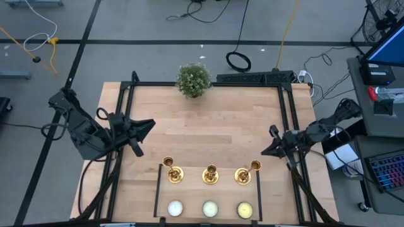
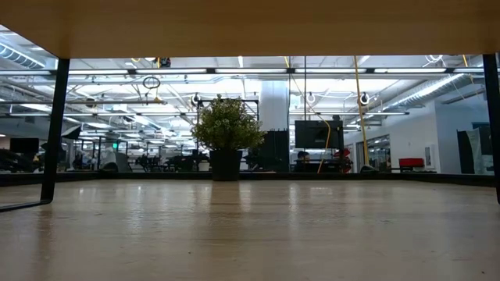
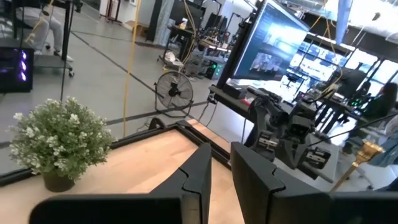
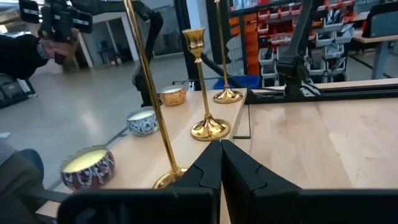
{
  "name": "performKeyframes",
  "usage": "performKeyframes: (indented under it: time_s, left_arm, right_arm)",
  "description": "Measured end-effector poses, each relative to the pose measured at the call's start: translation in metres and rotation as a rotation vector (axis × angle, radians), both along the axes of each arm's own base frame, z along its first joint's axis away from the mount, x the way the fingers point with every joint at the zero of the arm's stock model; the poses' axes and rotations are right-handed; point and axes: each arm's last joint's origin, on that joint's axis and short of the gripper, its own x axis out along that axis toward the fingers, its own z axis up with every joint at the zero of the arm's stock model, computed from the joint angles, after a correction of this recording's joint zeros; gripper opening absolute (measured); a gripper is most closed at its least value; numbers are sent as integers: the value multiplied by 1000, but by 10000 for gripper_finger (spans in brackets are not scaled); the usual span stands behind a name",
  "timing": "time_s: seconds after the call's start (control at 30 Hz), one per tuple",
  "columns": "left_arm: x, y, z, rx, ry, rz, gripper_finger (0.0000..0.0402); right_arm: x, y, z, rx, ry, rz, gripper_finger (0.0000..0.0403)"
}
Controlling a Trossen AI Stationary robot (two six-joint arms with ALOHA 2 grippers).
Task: Pick & Place candle stick holders
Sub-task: Return to Home Position
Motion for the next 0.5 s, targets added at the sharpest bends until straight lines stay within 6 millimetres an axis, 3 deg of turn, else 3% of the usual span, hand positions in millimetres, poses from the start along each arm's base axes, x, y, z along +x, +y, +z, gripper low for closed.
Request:
performKeyframes:
  time_s: [0.27, 0.5]
  left_arm:
    - [-1, 13, -4, 20, 52, 15, 65]
    - [-16, 35, -8, 15, 150, -44, 48]
  right_arm:
    - [1, -1, -33, 48, -26, -49, 0]
    - [2, -2, -47, 29, -1, -118, 0]
